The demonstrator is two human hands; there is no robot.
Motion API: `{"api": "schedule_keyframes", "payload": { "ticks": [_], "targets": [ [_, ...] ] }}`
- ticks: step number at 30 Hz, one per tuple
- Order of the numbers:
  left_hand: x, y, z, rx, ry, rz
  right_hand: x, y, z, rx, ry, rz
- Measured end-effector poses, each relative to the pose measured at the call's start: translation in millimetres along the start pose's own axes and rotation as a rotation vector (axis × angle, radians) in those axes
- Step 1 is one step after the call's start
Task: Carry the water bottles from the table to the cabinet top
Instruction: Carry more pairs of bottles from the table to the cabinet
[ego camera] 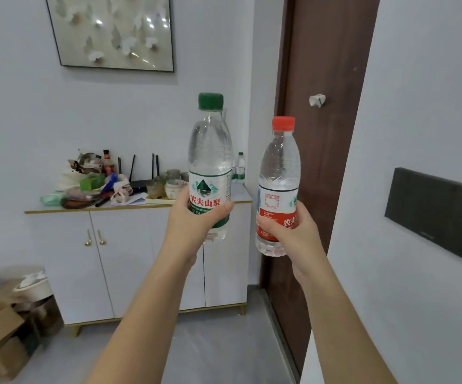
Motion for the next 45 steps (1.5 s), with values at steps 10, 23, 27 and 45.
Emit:
{"api": "schedule_keyframes", "payload": {
  "ticks": [10,23,27,45],
  "targets": [
    [-108,-12,-93,0.043,-0.073,0.079,-112,26,84,-0.034,0.024,-0.012],
    [-319,40,-180,0.01,-0.04,0.118,-343,31,183,-0.054,0.03,-0.022],
    [-363,46,-205,0.002,-0.043,0.151,-390,28,212,-0.03,0.041,-0.016],
    [-609,67,-354,-0.034,-0.092,0.095,-600,45,379,0.049,0.145,0.054]
  ]
}}
Point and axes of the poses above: each hand's wrist, its own x-axis away from the middle knuckle, its own y-axis out of the palm, z = x × y, the point moved 10 cm from there along -x, towards the middle knuckle, and after that the axes turned 7 degrees about -x, right-handed, at the moved point
